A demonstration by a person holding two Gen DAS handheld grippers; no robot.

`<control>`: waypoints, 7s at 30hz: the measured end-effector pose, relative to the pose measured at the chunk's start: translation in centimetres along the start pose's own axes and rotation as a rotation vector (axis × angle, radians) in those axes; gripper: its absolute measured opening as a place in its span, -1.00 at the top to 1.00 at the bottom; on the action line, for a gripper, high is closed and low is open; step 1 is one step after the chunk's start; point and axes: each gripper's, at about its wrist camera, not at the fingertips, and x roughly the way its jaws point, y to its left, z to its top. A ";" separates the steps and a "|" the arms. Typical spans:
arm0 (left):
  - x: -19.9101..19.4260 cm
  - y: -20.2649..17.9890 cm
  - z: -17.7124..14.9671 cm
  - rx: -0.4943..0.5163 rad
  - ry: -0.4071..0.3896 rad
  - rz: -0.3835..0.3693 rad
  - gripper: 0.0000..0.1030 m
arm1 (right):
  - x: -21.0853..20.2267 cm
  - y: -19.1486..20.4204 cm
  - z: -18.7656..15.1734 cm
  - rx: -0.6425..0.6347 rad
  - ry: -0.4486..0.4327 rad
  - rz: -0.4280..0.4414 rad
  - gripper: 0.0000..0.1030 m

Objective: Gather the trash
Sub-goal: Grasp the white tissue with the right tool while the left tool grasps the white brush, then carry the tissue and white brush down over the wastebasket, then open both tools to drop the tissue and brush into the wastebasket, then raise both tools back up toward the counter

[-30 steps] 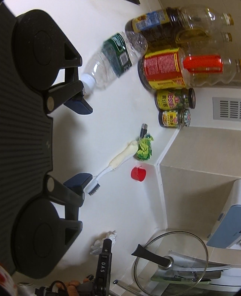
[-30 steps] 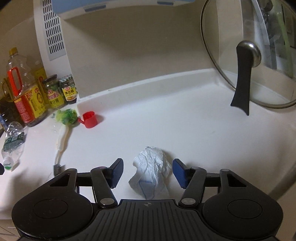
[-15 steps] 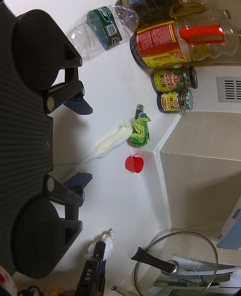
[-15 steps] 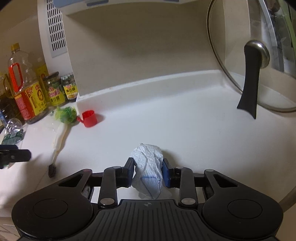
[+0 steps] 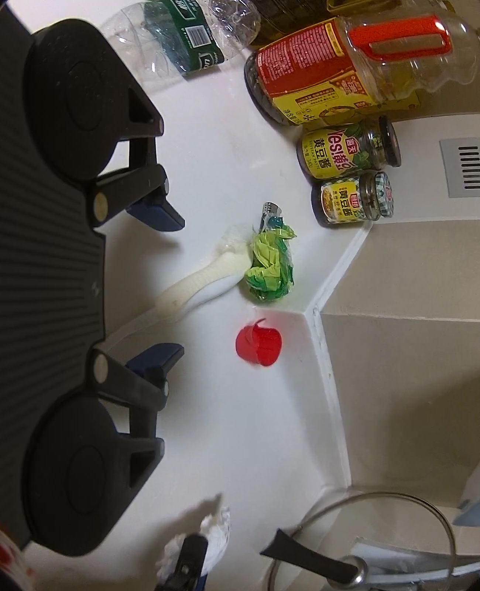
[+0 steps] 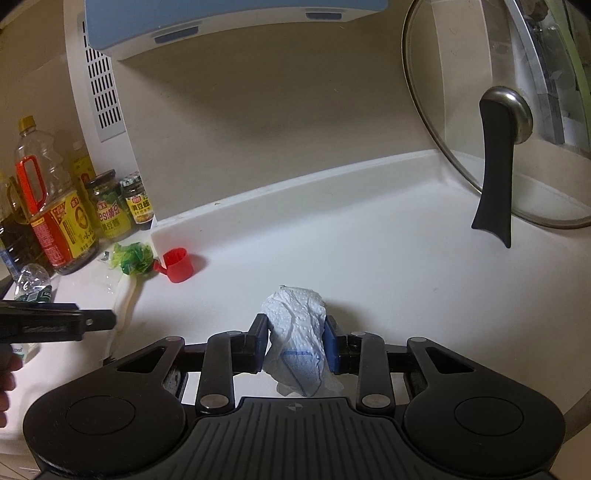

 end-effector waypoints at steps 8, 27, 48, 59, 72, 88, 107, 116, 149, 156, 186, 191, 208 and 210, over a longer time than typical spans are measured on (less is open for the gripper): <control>1.6 -0.1 0.4 -0.005 0.019 0.026 -0.10 | -0.2 -0.4 -0.1 0.019 0.001 -0.001 0.38; 0.0 2.3 -1.1 0.000 0.049 -0.015 0.64 | -1.5 0.0 -1.2 0.053 0.006 0.008 0.38; -7.6 4.7 -4.1 -0.002 0.006 -0.085 0.64 | -6.1 4.0 -3.5 0.062 -0.021 0.041 0.38; -12.5 6.2 -5.6 -0.023 -0.037 -0.142 0.64 | -9.4 7.1 -4.4 0.053 -0.051 0.060 0.38; -18.4 8.7 -9.0 -0.033 -0.059 -0.206 0.64 | -14.0 14.0 -7.3 0.035 -0.058 0.140 0.38; -23.0 12.9 -16.5 -0.042 0.015 -0.292 0.64 | -17.2 21.5 -14.4 0.064 0.044 0.194 0.38; -16.6 14.6 -25.9 -0.101 0.248 -0.248 0.64 | -13.5 21.8 -24.1 0.114 0.216 0.097 0.38; -13.4 13.9 -27.6 -0.131 0.296 -0.212 0.64 | -10.7 21.0 -26.3 0.105 0.265 0.073 0.38; -8.7 13.5 -28.8 -0.161 0.360 -0.123 0.60 | -5.4 19.4 -26.9 0.096 0.316 0.050 0.38; -8.8 14.0 -28.9 -0.172 0.359 -0.108 0.60 | -3.8 19.3 -26.8 0.123 0.293 0.035 -0.13; -17.4 15.4 -27.6 -0.094 0.316 -0.204 0.34 | -10.9 22.6 -25.6 0.122 0.289 0.023 -0.16; -20.7 16.5 -26.9 -0.075 0.274 -0.232 0.26 | -13.6 23.9 -24.6 0.133 0.270 0.041 -0.16; -29.1 20.1 -23.3 -0.079 0.085 -0.290 -0.42 | -20.4 25.9 -21.5 0.162 0.191 0.013 -0.16; -29.4 20.3 -22.6 -0.081 0.073 -0.292 -0.47 | -20.8 25.9 -21.2 0.166 0.181 0.011 -0.19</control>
